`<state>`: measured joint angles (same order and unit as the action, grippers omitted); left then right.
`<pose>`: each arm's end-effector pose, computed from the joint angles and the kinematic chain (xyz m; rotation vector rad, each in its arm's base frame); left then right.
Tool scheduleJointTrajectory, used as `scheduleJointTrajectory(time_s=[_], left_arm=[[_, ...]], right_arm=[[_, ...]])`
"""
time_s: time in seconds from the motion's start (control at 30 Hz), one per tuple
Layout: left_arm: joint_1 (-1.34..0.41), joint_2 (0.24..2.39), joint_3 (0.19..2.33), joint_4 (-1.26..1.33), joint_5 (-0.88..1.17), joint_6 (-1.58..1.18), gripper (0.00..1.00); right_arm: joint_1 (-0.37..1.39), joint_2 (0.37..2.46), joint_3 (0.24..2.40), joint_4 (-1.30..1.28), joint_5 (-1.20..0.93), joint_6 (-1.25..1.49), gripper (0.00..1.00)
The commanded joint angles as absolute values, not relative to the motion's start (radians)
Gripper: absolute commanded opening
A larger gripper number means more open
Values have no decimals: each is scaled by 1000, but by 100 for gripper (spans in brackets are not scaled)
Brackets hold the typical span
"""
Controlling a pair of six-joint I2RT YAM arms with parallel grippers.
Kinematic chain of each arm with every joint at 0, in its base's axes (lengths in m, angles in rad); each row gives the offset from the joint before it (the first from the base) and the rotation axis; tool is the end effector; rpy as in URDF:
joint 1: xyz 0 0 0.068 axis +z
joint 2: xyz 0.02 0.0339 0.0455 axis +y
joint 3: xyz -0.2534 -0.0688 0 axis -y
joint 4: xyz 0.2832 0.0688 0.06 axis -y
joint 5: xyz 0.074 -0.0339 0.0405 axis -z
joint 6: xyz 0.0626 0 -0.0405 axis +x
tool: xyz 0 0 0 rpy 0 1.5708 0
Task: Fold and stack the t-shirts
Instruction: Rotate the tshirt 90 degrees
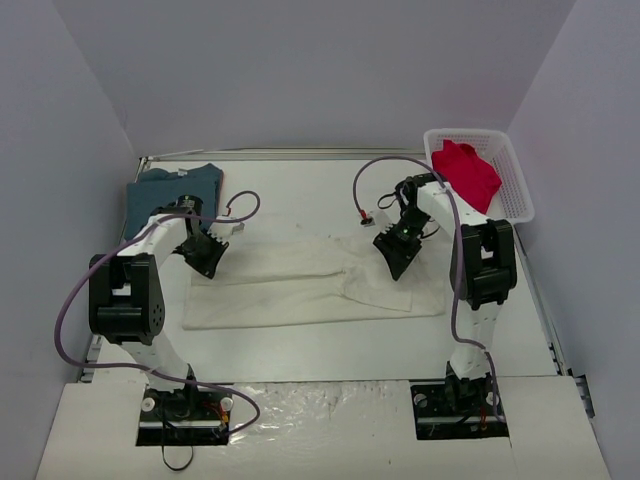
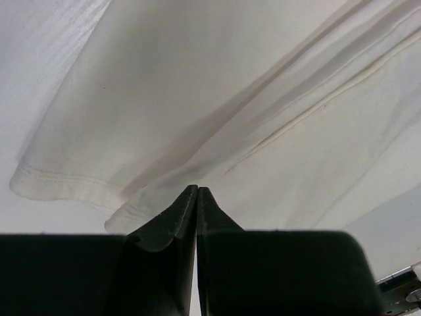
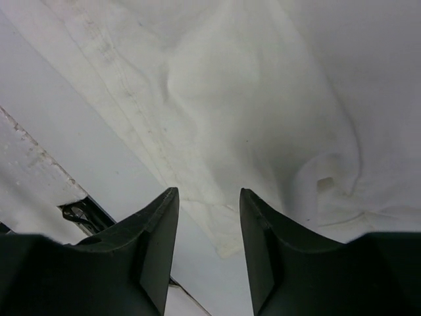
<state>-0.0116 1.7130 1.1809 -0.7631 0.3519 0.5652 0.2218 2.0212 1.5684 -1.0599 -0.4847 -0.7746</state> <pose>0.3663 -0.0258 0.1446 0.8501 2.6263 -0.3674 0.4021 0.1206 0.1425 -1.3948 2.5208 0.6623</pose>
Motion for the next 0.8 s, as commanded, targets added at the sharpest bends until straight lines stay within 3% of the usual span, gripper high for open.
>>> scheduleJointTrajectory(time_s=[0.0, 0.27, 0.57, 0.77], left_arm=[[-5, 1709, 1187, -802, 400, 584, 2], [-9, 1755, 1190, -842, 439, 621, 2], [-60, 1756, 1154, -758, 394, 615, 2], [-138, 1845, 1154, -776, 324, 655, 2]], right_arm=[[213, 2036, 1592, -1034, -439, -710, 37], [212, 2144, 1601, -939, -300, -614, 0], [199, 2407, 1867, -897, -242, -496, 0], [201, 2606, 2250, -899, -239, -398, 0]])
